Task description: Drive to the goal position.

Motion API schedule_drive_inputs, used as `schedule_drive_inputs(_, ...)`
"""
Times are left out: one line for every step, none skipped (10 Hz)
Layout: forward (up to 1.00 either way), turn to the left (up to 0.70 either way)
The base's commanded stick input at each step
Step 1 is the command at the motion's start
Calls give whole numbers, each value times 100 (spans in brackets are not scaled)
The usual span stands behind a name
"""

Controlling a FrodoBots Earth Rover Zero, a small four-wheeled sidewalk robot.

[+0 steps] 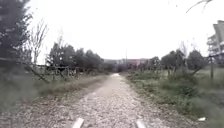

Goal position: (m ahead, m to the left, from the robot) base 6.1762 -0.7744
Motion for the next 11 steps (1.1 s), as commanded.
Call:
schedule_drive_inputs(50, 0)
schedule_drive_inputs(50, 0)
schedule_drive_inputs(50, 0)
schedule_drive_inputs(50, 0)
schedule_drive_inputs(50, 0)
schedule_drive_inputs(50, 0)
schedule_drive_inputs(50, 0)
schedule_drive_inputs(50, 0)
schedule_drive_inputs(50, 0)
schedule_drive_inputs(50, 0)
schedule_drive_inputs(50, 0)
